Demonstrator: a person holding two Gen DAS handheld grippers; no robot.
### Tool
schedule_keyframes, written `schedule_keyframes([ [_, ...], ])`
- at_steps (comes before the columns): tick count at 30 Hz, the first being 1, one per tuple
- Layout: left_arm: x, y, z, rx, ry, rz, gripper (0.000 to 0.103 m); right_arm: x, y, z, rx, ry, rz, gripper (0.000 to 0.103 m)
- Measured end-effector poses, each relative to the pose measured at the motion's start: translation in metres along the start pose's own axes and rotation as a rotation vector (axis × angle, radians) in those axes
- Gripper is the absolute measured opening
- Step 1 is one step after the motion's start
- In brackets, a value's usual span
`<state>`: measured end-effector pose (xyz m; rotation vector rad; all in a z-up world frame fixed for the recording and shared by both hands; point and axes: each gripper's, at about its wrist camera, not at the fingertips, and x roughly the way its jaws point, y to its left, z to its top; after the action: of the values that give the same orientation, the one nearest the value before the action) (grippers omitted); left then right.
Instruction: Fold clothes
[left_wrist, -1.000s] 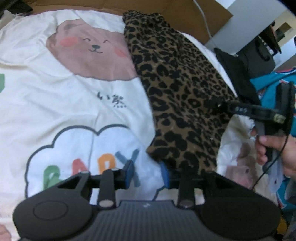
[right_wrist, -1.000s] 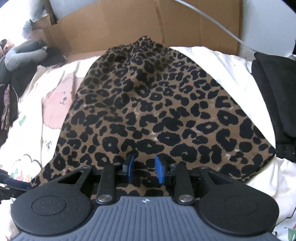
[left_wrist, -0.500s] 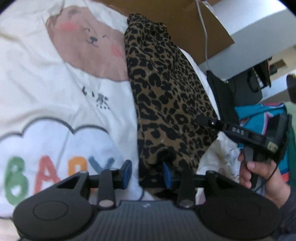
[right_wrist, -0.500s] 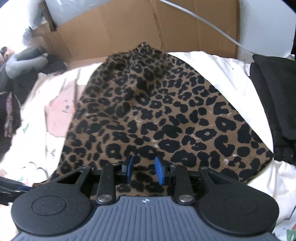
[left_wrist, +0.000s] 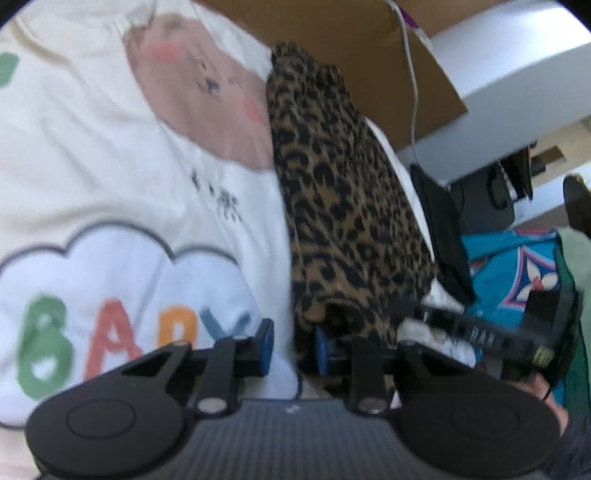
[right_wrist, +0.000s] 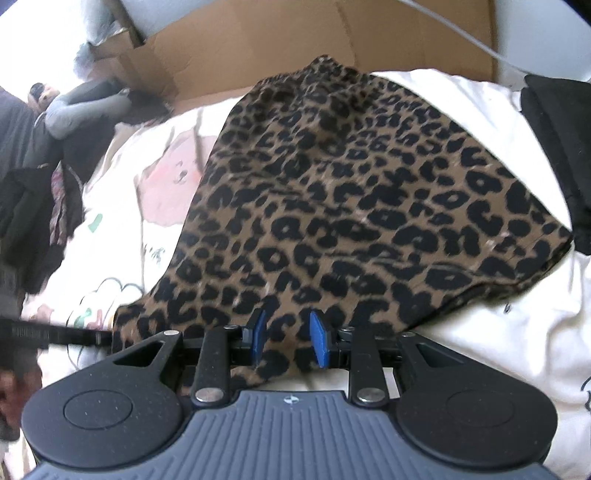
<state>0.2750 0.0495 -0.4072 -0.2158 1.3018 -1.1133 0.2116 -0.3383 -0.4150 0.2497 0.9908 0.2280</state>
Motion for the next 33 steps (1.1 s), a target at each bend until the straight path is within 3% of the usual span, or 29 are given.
schedule_keyframes([
  [4, -0.012, 0.008, 0.003, -0.042, -0.046, -0.003, 0.025, 0.000, -0.003, -0.002, 0.002, 0.006, 0.005, 0.033],
  [11, -0.018, 0.018, -0.003, -0.123, -0.054, -0.029, 0.025, 0.000, -0.007, -0.004, 0.008, 0.009, 0.005, 0.033],
  [15, -0.028, 0.022, 0.000, -0.159, -0.091, -0.078, 0.040, 0.000, -0.010, -0.007, 0.011, 0.017, 0.005, 0.033],
  [19, -0.023, 0.024, 0.004, -0.189, -0.097, -0.098, 0.043, 0.001, -0.012, -0.007, 0.015, 0.020, 0.006, 0.033],
  [25, 0.011, 0.031, 0.005, -0.260, -0.043, -0.163, 0.043, 0.002, -0.012, -0.007, 0.012, 0.022, 0.008, 0.033],
  [30, 0.025, 0.024, -0.004, -0.255, 0.022, -0.240, 0.041, 0.002, -0.013, -0.008, 0.012, 0.024, 0.012, 0.033],
  [31, 0.025, 0.025, -0.006, -0.270, 0.028, -0.262, 0.039, 0.002, -0.014, -0.008, 0.014, 0.025, 0.012, 0.033],
  [33, 0.024, 0.028, -0.012, -0.295, 0.035, -0.296, 0.025, 0.002, -0.015, -0.009, 0.016, 0.026, 0.012, 0.033],
])
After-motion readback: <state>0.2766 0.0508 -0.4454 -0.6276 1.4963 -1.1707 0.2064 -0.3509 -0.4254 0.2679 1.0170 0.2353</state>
